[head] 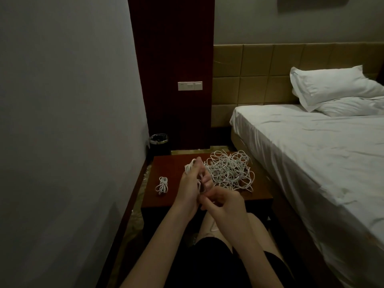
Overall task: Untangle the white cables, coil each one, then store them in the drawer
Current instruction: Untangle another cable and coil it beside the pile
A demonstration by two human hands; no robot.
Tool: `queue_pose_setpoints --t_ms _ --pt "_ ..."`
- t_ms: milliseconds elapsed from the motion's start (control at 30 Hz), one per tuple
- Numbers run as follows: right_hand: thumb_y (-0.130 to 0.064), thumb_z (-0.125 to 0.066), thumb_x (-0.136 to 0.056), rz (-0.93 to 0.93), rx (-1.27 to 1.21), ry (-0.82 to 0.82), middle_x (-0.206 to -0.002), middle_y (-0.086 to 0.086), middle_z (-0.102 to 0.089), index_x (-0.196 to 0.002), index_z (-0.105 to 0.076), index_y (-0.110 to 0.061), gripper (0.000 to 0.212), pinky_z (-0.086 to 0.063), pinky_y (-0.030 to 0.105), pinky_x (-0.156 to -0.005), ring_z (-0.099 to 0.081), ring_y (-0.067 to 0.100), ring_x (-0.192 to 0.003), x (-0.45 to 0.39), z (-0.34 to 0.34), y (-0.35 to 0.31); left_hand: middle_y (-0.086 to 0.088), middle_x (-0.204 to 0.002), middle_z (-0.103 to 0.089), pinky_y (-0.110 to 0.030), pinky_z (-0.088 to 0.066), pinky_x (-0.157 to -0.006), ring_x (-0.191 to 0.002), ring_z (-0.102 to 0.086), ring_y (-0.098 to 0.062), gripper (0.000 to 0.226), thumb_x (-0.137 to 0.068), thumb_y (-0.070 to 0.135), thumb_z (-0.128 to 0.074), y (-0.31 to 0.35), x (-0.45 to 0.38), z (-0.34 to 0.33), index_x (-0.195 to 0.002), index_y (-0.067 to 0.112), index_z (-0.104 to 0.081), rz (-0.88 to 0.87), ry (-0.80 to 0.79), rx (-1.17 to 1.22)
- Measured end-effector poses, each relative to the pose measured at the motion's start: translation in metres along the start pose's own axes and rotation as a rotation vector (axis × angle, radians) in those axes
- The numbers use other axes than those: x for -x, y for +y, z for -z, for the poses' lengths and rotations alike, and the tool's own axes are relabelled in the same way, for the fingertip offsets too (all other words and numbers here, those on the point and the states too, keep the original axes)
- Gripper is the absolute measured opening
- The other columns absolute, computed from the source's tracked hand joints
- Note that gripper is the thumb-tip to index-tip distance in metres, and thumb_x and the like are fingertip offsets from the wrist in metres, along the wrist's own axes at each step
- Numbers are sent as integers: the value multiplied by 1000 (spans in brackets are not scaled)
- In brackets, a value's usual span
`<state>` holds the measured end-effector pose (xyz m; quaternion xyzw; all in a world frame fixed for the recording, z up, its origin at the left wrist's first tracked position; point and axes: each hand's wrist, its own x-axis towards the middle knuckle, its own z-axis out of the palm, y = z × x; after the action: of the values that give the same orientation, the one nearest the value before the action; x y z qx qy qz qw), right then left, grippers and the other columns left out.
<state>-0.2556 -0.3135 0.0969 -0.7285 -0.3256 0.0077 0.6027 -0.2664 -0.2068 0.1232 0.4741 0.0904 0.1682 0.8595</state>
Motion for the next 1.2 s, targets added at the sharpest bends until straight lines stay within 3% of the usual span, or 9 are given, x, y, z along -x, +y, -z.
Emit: queue_pose_setpoints --t_ms 133,233,400,533,733,933,1033,1133,1200 --pt "-12 -73 -83 12 -92 -33 -67 2 -70 -80 -72 -10 4 -47 18 -55 -65 7 -61 -1 2 -2 5 -45 -32 -15 -26 -32 -33 -32 -4 44 -101 38 -41 9 -1 4 -63 16 -37 30 -22 130" --pt "-14 -74 -82 -2 -115 -84 -76 6 -70 -87 -69 -12 8 -55 29 -66 -68 17 -72 -2 9 -1 7 -40 -28 -13 -18 -29 -28 -24 -2 51 -100 42 -38 18 -4 11 -56 17 -36 71 -37 202" --pt "-7 -69 -86 43 -35 -232 -67 -13 -65 -80 -71 -16 11 -42 12 -63 -57 -1 -64 -5 29 -1 8 -36 -26 -14 -13 -28 -26 -23 -1 56 -95 51 -39 23 -6 16 -48 20 -36 157 -171 88" --pt "-10 -73 -83 138 110 -185 -76 -9 -69 -84 -75 -10 2 -45 11 -69 -64 0 -75 -4 29 -3 7 -39 -27 -15 -17 -33 -30 -25 -4 54 -93 51 -41 14 -4 13 -49 21 -37 176 -183 -51" --pt "-8 -73 -81 176 384 -141 -85 -17 -63 -91 -69 -16 13 -51 16 -79 -61 -3 -78 -6 9 -12 0 -60 -42 -22 -38 -58 -54 -43 -11 48 -88 58 -46 -3 2 6 -64 17 -48 197 -109 -394" --pt "-18 -77 -79 115 342 -125 -78 -10 -67 -91 -66 -18 16 -46 14 -64 -61 1 -72 -4 21 -5 1 -54 -60 -21 -47 -48 -48 -59 -11 66 -99 49 -42 2 2 7 -106 -15 -55 236 -103 -311" --pt "-23 -76 -80 89 189 -205 -78 3 -68 -85 -70 -14 12 -49 21 -63 -61 9 -67 -5 24 -6 2 -52 -52 -20 -45 -49 -47 -52 -10 56 -99 47 -40 6 0 8 -63 6 -50 143 -67 -314" --pt "-35 -68 -87 96 -44 -229 -68 5 -63 -78 -72 -23 15 -40 23 -59 -53 23 -61 -3 25 -6 2 -48 -40 -22 -44 -52 -48 -45 -12 50 -99 45 -42 11 -4 8 -58 17 -38 113 -4 -111" --pt "-39 -66 -89 98 -147 -176 -64 8 -61 -73 -72 -21 25 -39 21 -60 -52 25 -61 -3 28 -4 5 -43 -32 -16 -35 -40 -38 -37 -7 51 -99 44 -42 14 -7 13 -56 18 -35 127 16 44"
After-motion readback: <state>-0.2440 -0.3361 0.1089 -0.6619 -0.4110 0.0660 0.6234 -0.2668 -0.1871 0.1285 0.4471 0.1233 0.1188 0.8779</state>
